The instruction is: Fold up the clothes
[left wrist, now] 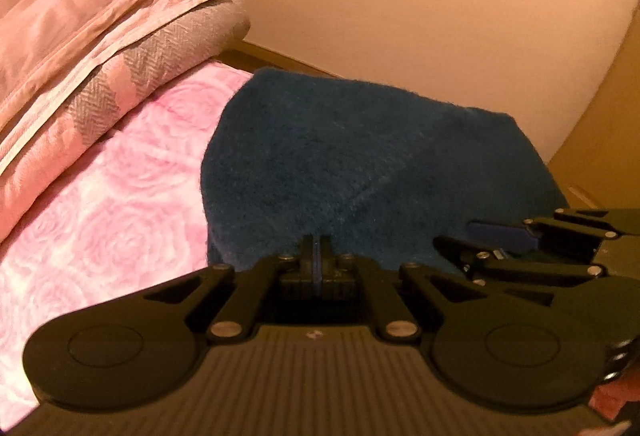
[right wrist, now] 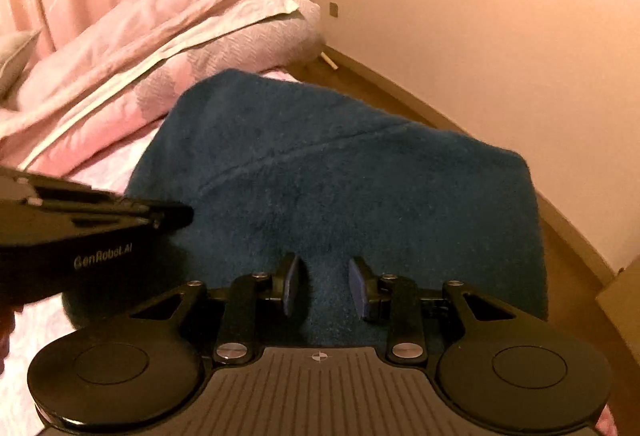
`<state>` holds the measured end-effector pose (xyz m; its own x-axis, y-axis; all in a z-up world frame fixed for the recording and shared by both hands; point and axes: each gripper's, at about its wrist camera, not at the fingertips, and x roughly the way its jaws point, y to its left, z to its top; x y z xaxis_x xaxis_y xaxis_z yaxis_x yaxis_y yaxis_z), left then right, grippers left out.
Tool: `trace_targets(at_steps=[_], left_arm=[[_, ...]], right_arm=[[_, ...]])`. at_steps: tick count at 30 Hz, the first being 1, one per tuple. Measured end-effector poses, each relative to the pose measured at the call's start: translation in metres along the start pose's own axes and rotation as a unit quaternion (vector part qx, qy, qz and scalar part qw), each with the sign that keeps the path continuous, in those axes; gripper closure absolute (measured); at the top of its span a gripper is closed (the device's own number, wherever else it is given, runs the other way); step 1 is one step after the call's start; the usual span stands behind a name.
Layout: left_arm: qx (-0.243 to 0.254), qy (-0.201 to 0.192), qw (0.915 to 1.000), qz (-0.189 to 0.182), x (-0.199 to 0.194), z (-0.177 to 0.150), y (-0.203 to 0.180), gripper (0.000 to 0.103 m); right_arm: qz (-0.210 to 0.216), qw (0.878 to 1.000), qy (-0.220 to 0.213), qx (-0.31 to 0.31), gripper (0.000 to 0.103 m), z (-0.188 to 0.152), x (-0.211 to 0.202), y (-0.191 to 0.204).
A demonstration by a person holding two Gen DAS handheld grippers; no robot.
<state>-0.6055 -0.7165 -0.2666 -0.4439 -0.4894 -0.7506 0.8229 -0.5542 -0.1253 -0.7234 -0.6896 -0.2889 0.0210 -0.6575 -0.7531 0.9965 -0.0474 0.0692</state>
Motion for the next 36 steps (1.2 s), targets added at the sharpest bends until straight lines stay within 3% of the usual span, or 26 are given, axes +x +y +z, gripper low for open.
trace_targets(at_steps=[5, 8, 11, 14, 23, 29, 30, 31, 32, 33, 36], left_arm=[[-0.072, -0.026, 0.9961, -0.045, -0.032, 0.002, 0.018, 0.100], [-0.067, -0.042, 0.9965, -0.027, -0.067, -0.005, 0.015, 0.101], [-0.058, -0.046, 0.9971, -0.018, -0.094, -0.019, 0.010, 0.100], [-0.052, -0.042, 0.9975, -0.020, -0.096, -0.033, 0.001, 0.099], [-0.001, -0.043, 0.9986, 0.031, -0.052, -0.046, -0.005, 0.100], [-0.009, -0.053, 0.9978, 0.038, -0.080, -0.048, -0.012, 0.100], [-0.009, -0.054, 0.9978, 0.038, -0.089, -0.050, -0.014, 0.099], [-0.012, -0.051, 0.9978, 0.040, -0.098, -0.053, -0.015, 0.091], [-0.022, -0.051, 0.9977, 0.038, -0.105, -0.058, -0.015, 0.085], [-0.032, -0.050, 0.9976, 0.035, -0.111, -0.063, -0.015, 0.076], [-0.050, -0.032, 0.9975, 0.038, -0.130, -0.080, -0.013, 0.075]], right_arm=[[0.057, 0.993, -0.031, 0.098, 0.071, -0.003, -0.022, -0.033], [0.066, 0.985, -0.058, 0.147, 0.071, -0.010, -0.060, -0.050], [0.062, 0.985, -0.062, 0.151, 0.071, -0.022, -0.093, -0.049], [0.067, 0.988, -0.052, 0.131, 0.071, -0.034, -0.107, -0.035], [0.006, 0.999, -0.049, 0.020, 0.071, -0.056, -0.063, 0.012], [0.024, 0.995, -0.063, 0.069, 0.069, -0.055, -0.078, 0.000], [0.024, 0.993, -0.070, 0.088, 0.062, -0.058, -0.085, -0.004], [0.021, 0.992, -0.074, 0.104, 0.053, -0.064, -0.094, -0.006], [0.016, 0.990, -0.075, 0.118, 0.034, -0.072, -0.104, -0.007], [0.010, 0.988, -0.076, 0.132, 0.029, -0.080, -0.114, -0.008], [-0.006, 0.986, -0.067, 0.151, 0.029, -0.101, -0.137, -0.002]])
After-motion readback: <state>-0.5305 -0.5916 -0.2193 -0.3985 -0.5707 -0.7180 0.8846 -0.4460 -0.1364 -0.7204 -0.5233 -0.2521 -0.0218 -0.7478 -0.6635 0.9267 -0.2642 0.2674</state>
